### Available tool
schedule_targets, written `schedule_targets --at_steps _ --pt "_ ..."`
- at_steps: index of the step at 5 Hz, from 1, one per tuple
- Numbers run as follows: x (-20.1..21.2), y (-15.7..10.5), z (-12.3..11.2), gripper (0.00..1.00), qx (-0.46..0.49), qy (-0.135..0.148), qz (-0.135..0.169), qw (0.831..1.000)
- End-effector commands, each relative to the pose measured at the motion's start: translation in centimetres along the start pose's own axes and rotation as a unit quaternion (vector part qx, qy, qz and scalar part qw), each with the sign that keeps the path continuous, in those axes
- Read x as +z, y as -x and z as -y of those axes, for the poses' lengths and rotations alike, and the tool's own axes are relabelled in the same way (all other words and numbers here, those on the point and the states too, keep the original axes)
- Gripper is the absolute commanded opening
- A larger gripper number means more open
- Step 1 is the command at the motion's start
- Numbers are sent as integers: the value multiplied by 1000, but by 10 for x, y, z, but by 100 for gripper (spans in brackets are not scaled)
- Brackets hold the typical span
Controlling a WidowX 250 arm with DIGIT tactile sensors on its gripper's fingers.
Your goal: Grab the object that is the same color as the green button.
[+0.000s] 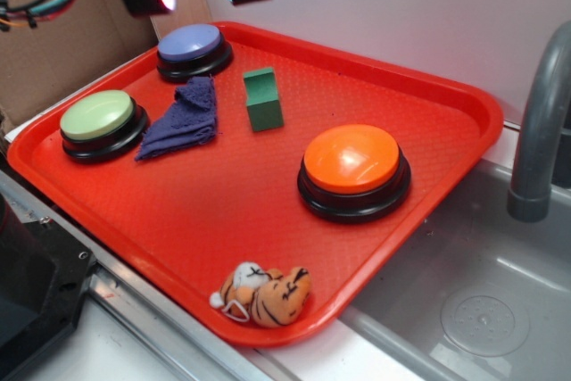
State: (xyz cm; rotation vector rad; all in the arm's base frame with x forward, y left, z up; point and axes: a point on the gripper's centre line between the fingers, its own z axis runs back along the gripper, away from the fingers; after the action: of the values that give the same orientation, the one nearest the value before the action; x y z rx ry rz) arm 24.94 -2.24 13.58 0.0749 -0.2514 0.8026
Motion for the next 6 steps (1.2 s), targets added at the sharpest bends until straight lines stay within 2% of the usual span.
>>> schedule_targets --at_steps 1,3,4,5,6 --pt "-59 -21 13 100 43 45 -34 997" --pt "-91 -21 11 100 56 4 -35 998" --pt "-101 -19 12 100 50 -3 -48 998" --pt "-112 -22 10 100 60 5 -68 996" --pt "-105 -25 8 0 62 11 -60 996"
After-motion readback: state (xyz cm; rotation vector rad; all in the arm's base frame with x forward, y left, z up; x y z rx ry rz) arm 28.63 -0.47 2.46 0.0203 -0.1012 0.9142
